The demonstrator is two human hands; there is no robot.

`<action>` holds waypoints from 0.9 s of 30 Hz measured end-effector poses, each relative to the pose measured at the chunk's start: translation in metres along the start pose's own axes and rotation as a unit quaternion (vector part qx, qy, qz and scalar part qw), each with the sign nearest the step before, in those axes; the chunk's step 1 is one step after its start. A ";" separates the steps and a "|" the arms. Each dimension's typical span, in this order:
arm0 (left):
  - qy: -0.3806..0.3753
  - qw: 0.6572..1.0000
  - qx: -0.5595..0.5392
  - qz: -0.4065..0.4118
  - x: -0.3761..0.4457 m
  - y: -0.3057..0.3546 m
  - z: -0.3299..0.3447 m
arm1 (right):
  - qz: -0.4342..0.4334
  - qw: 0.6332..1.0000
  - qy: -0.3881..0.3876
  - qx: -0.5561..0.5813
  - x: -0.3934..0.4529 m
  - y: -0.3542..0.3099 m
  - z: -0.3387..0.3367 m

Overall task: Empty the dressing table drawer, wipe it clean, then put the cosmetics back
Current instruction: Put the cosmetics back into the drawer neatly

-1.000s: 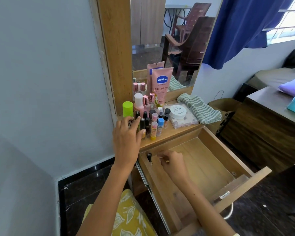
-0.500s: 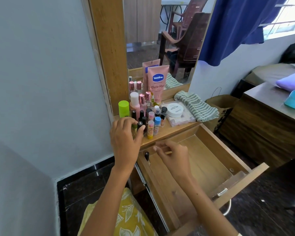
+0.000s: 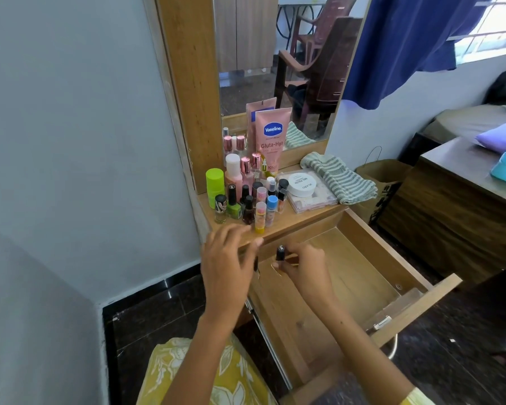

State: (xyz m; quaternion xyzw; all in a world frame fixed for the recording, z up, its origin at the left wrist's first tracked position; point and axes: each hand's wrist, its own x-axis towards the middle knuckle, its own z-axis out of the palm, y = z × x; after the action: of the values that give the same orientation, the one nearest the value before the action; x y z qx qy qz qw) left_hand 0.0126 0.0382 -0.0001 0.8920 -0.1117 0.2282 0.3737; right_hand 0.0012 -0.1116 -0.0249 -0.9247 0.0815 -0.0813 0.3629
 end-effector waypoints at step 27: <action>0.038 0.992 0.120 -0.017 0.052 -0.041 0.003 | -0.011 0.999 -0.015 -0.033 -0.005 0.027 0.017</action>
State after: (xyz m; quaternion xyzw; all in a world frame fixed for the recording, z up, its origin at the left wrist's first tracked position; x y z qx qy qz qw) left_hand 0.0736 0.0631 -0.0020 0.9230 -0.0542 0.2669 0.2717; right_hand -0.0024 -0.1186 -0.0563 -0.9381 0.0684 -0.0689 0.3326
